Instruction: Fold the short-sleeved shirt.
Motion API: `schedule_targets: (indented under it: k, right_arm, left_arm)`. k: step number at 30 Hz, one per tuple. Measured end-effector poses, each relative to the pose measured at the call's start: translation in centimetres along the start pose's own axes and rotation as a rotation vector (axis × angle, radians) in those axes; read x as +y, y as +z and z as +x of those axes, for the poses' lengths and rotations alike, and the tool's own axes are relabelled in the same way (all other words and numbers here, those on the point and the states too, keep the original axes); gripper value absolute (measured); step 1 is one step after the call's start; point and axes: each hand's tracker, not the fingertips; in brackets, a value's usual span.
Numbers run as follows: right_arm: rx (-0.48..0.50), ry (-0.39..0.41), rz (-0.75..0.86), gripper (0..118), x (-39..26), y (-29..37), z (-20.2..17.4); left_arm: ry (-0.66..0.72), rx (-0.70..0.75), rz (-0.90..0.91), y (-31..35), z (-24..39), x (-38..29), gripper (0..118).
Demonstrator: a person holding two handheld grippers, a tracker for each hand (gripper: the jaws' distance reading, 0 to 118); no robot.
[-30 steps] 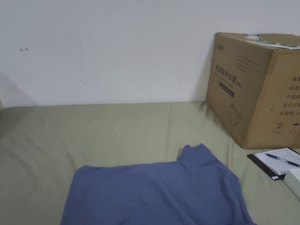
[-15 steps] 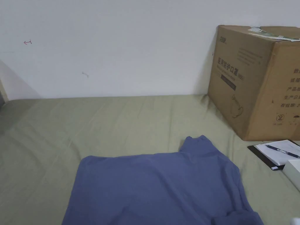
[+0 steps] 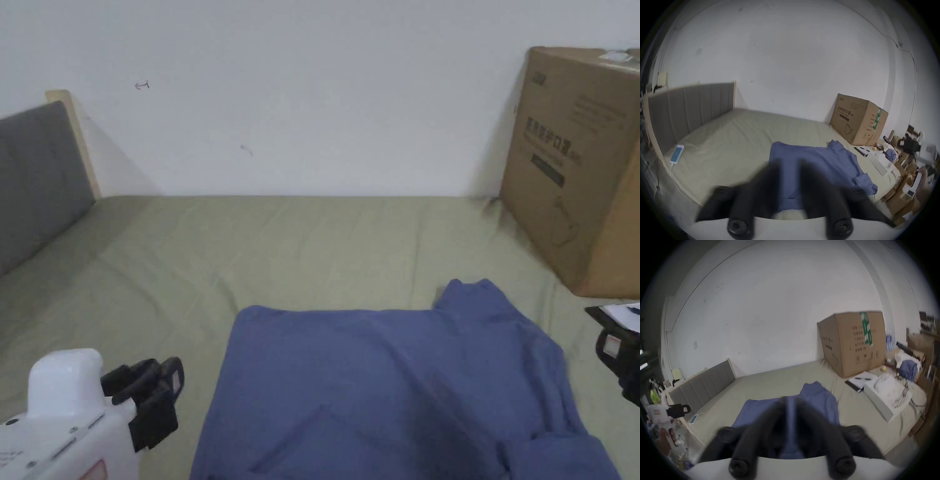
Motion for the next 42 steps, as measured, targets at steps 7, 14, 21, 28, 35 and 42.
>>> schedule_targets:
  k: [7, 14, 21, 28, 35, 42]
  right_arm:
    - [0.098, 0.005, -0.043, 0, -0.4, 0.1, -0.6]
    - [0.124, 0.072, -0.213, 0, -2.8, -1.5, -0.2]
    - [0.102, 0.042, -0.318, 0, -4.6, -3.1, 0.9]
    - [0.052, 0.029, -0.368, 0, -5.3, -4.1, 2.4]
    - [0.007, 0.047, -0.388, 0, -5.3, -4.0, 5.4]
    - [-0.104, -0.139, -0.674, 65, -9.4, -6.6, 13.0]
  left_arm:
    - [-0.012, 0.062, -0.148, -1.3, 0.4, 0.5, 0]
    - [0.077, 0.011, -0.827, -11.3, -3.2, -4.4, 0]
    - [-0.032, 0.069, -0.836, -14.9, -3.6, -8.6, 113]
    - [-0.054, 0.061, -0.866, -16.9, -3.7, -11.8, 21]
    - [-0.022, 0.043, -0.581, -12.5, -4.1, -10.6, 2]
    - [-0.084, 0.052, -0.541, -11.2, -3.5, -10.4, 2]
